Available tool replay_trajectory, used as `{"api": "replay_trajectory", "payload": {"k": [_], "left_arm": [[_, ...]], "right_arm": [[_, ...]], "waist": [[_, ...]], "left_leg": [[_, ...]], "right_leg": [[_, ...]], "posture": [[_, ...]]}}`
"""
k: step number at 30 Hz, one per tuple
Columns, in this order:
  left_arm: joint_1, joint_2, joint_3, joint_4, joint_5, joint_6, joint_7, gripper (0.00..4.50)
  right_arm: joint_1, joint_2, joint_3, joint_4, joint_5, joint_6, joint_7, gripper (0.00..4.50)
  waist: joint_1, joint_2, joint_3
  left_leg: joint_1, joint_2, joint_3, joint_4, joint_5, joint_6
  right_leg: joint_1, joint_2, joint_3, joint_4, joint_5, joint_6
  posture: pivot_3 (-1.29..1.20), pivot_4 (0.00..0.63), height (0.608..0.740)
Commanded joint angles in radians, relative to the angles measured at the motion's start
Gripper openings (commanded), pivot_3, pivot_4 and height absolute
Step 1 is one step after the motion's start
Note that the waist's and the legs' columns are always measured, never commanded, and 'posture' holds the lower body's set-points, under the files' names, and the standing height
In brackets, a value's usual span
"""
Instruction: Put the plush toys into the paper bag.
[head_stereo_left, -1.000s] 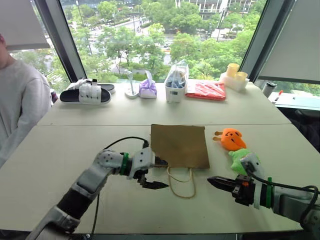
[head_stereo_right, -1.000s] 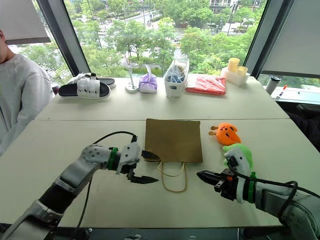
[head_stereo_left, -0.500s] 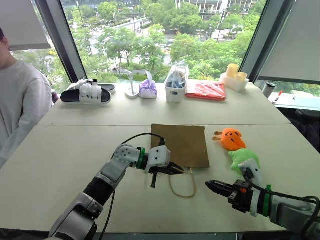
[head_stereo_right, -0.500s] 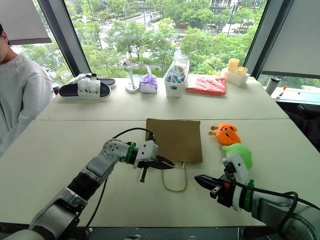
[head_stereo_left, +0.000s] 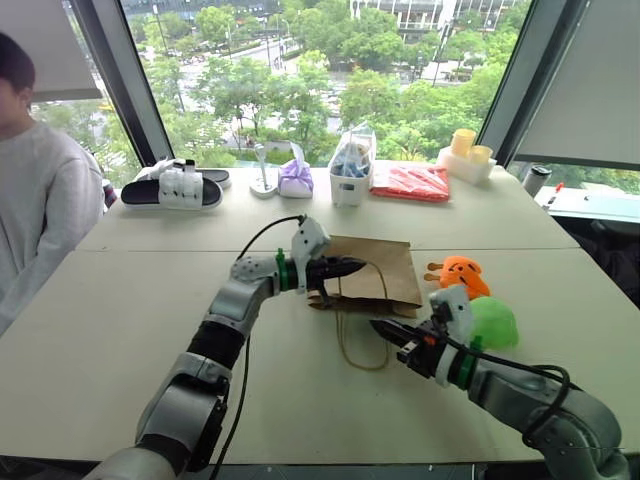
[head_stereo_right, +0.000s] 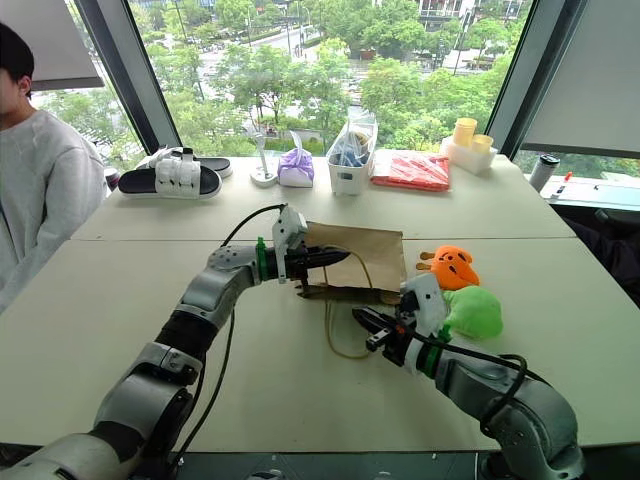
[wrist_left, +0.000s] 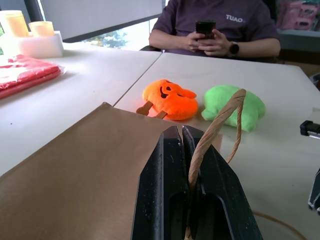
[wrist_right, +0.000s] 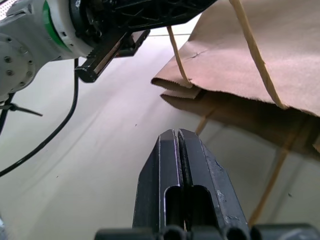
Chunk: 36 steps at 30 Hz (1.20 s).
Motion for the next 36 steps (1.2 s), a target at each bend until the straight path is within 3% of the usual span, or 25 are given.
{"api": "replay_trajectory", "payload": {"k": [1,10,19,28,36], "left_arm": [[-0.032,-0.025,0.039,-0.057,-0.047,0.055,0.018,0.08],[-0.024,-0.073,0.124,-0.175,-0.191,0.277,0.081,0.08],[0.034,-0.057,0.111,-0.308,-0.24,0.383,0.077,0.08],[0.009,-0.086,0.147,-0.334,-0.258,0.379,0.132,0.08],[-0.002,-0.079,0.14,-0.53,-0.397,0.511,0.109,0.08]], "right_arm": [[-0.053,0.027,0.049,0.045,-0.105,-0.063,-0.022,0.0],[-0.148,0.092,0.111,0.262,-0.32,-0.196,-0.035,0.0],[-0.2,0.205,0.148,0.439,-0.472,-0.314,-0.052,0.0],[-0.21,0.211,0.204,0.495,-0.545,-0.271,-0.004,0.0],[-0.186,0.26,0.209,0.51,-0.57,-0.216,-0.021,0.0]], "waist": [[-0.007,0.0,0.0],[-0.021,0.0,0.0],[-0.037,0.001,0.0],[-0.037,0.001,-0.001],[-0.04,0.001,-0.001]], "left_leg": [[0.0,0.0,-0.001,0.0,0.0,0.0],[0.0,0.0,-0.001,-0.001,0.001,-0.001],[0.001,0.0,-0.001,-0.001,0.002,-0.003],[0.001,0.0,-0.001,-0.002,0.003,-0.005],[0.002,0.0,-0.001,-0.002,0.003,-0.005]], "right_leg": [[0.0,0.0,0.0,0.0,0.0,0.0],[-0.001,0.001,0.0,0.002,0.0,0.0],[-0.002,0.001,0.001,0.002,0.0,0.0],[-0.002,0.001,0.001,0.002,0.0,-0.001],[-0.002,0.001,0.002,0.003,0.0,-0.001]], "posture": [[0.0,0.15,0.74],[0.0,0.15,0.74],[0.0,0.15,0.74],[0.0,0.15,0.74],[0.0,0.15,0.74]]}}
